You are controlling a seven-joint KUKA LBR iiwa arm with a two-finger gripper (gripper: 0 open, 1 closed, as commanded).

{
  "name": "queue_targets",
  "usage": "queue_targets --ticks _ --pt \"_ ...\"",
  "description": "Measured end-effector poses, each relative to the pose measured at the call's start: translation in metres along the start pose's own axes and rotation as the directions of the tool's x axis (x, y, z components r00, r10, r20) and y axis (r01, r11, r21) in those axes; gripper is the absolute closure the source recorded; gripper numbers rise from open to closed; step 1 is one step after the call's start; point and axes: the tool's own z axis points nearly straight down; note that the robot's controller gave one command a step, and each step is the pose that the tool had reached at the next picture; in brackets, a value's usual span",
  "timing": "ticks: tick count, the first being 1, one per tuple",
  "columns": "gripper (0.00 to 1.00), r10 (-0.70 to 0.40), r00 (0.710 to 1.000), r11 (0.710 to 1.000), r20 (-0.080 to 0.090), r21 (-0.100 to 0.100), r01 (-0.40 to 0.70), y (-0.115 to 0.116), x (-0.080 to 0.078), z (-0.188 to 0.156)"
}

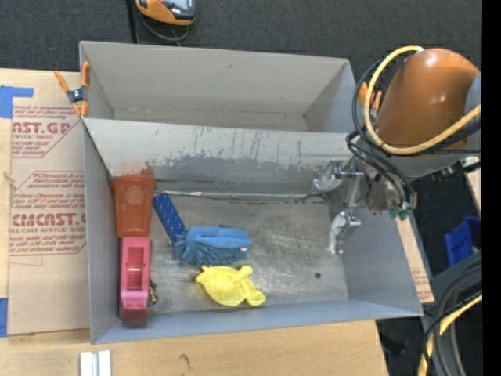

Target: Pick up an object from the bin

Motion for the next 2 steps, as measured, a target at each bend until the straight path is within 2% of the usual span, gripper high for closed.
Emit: queue_targets --ticks 1,2 --pt "0.00 0.000 1.000 1.000 0.000 0.000 0.000 0.000 0.000 0.000" --pt "0.00 -0.047 0.999 0.999 0.007 0.002 0.047 0.008 0.001 0.015"
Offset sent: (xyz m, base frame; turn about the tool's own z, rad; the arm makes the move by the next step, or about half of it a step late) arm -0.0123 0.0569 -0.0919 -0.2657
